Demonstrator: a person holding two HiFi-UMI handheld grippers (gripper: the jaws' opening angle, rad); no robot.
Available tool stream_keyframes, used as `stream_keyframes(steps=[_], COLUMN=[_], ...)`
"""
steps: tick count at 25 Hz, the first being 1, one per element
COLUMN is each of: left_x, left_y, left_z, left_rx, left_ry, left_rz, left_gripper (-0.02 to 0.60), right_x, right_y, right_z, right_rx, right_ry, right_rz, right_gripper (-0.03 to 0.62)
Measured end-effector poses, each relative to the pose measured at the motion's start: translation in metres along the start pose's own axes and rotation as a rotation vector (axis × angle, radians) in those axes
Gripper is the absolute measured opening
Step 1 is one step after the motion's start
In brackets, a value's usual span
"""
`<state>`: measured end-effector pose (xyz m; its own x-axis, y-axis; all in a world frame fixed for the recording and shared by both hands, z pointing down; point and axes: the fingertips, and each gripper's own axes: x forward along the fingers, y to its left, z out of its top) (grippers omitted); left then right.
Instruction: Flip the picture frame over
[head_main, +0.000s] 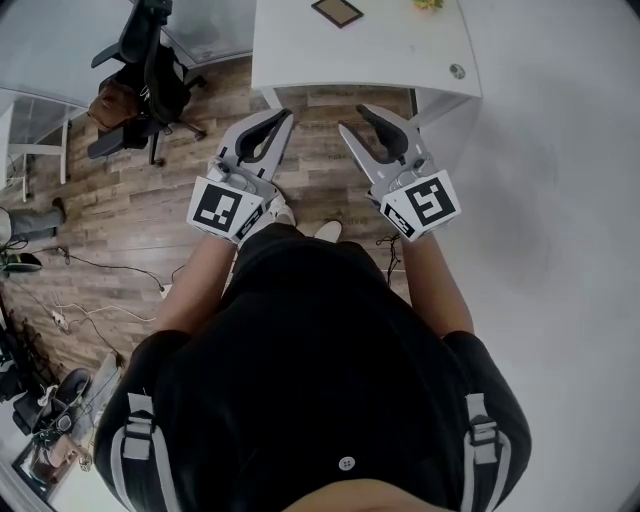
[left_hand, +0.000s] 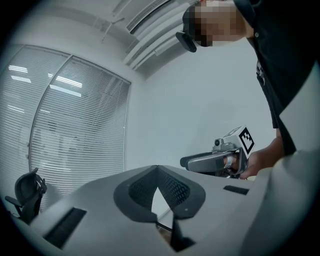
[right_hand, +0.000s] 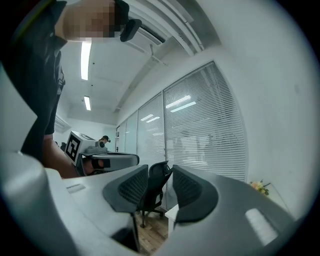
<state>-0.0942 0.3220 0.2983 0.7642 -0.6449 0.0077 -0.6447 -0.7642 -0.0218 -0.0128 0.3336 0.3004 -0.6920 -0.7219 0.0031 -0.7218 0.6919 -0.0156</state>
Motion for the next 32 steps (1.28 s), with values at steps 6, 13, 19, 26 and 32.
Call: stream_keyframes(steps=[6,13,19,26,32], left_x=[-0.006,-0.001,0.006,0.019,0.041], left_y=[-0.005,-0.016,-0.033,-0.024,0.000], left_z=[0.000,-0.001,-0.003,-0.012,-0.013], left_rx=[0.000,0.001,0.010,-0.004,-0.017], left_ry=[0.004,0.007,0.021,0.023,0.018], left_rz=[0.001,-0.001,-0.027,-0.046,-0.051], left_gripper=[0.003,0.003,0.003,0.003,0.003], right_x=[-0.003,-0.015,-0.029,-0.023,-0.002], right_y=[0.001,-0.004,-0.012,-0.026,-0.049], right_z=[0.000,-0.002,-0.002,-0.008,-0.012], right_rx=[0.016,0.049,0.046,0.052,0.059], right_ry=[0.005,0.008,0.001,0.015,0.041], right_rz=[-0.022,-0.046,-0.089,-0.116,-0.125], right_gripper=[0.236,0.335,0.379,0.380,0.380])
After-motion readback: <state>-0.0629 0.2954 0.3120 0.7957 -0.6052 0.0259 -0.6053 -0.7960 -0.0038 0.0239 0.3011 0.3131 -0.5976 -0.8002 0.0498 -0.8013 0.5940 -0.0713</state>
